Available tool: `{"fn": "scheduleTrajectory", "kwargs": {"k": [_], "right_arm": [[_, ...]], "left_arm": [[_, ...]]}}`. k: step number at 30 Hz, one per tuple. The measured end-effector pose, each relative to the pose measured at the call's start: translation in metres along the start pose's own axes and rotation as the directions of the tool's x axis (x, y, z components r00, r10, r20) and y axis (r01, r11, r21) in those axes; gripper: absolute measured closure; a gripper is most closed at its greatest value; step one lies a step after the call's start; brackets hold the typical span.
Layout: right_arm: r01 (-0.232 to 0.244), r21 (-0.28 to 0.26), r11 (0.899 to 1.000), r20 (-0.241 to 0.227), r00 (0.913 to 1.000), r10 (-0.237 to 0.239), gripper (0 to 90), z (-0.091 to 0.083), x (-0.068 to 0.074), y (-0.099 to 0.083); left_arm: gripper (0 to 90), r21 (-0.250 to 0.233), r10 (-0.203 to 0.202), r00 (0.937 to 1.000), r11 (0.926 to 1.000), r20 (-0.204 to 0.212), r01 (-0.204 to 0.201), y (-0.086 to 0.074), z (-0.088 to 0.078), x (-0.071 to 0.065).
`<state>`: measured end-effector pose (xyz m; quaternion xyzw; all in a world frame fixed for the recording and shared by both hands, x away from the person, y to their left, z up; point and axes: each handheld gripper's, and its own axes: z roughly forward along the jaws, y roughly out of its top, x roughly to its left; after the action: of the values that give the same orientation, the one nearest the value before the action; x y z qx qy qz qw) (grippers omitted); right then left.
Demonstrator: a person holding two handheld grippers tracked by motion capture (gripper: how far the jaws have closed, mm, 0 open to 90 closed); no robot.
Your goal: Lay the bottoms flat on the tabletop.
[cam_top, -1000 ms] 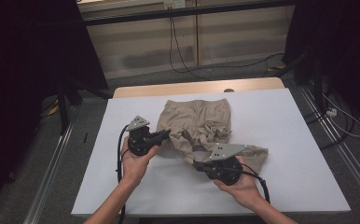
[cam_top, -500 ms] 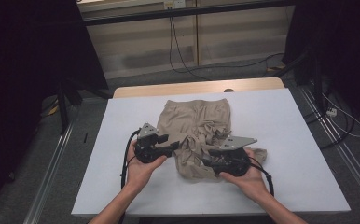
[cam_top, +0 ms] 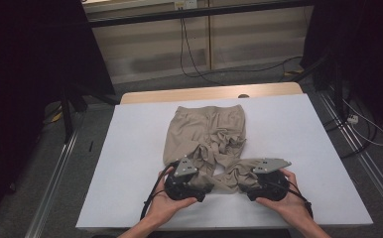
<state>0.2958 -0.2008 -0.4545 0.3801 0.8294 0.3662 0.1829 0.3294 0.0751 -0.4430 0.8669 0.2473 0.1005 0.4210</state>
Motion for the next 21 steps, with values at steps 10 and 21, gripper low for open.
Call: {"fn": "scheduleTrajectory", "kwargs": {"k": [10,21], "right_arm": [[-0.022,-0.016,1.0,0.003,0.9997,0.022,74.7,-0.009,-0.019,-0.002],[-0.031,-0.066,0.997,0.001,0.9995,0.031,84.1,-0.022,-0.038,0.0]], "left_arm": [[84.1,0.023,-0.093,0.9954,0.9955,0.023,0.092,-0.004,-0.004,0.019],[84.9,-0.027,-0.094,0.9913,0.9949,0.092,0.097,-0.023,-0.058,-0.001]]}}
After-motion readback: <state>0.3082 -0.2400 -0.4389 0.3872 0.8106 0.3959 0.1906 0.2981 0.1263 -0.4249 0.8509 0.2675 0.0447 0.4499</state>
